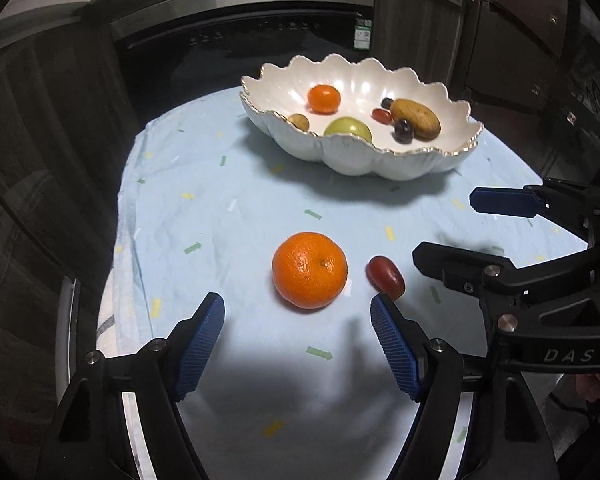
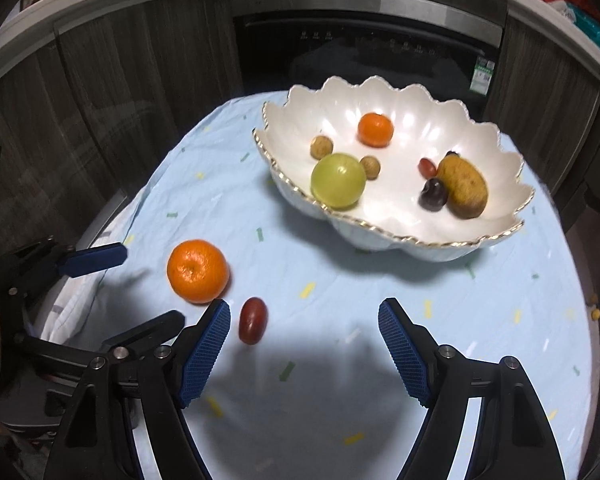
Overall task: Organize fruits
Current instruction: 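Withdraw both open tools from the bowl toward the mandarin and red fruit, then close the left tool on the mandarin while the right tool grasps the red oval fruit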
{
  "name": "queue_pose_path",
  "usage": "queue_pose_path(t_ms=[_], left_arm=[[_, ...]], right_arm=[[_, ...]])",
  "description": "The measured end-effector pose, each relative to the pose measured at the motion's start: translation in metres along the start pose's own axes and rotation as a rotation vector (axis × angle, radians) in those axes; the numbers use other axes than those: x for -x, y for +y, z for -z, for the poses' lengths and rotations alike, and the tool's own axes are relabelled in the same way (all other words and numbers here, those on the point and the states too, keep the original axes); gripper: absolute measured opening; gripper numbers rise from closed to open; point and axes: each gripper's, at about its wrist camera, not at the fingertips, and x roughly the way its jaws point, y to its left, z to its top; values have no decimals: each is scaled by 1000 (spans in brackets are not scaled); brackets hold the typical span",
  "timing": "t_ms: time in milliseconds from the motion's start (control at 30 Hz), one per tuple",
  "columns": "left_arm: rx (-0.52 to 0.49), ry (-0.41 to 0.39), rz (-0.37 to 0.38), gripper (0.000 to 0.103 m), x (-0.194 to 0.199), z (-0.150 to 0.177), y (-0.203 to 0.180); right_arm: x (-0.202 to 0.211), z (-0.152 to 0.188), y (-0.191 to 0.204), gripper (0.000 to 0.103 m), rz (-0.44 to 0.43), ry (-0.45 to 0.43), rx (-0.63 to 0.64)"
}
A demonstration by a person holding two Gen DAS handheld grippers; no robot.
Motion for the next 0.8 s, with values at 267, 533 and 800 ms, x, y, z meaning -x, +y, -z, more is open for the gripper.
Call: queue_pose_path(t_ms=[267,533,800], left_arm=[[-45,13,36,68,-17,-3,3],[-64,16,60,65,-27,-7,4],[-96,41,75,62,-38,-8,1]], right_arm=[[-16,-3,6,68,-32,55,-22],[-33,-9,7,48,-68,129,-63],[-53,-8,10,34,-93,213,-94]])
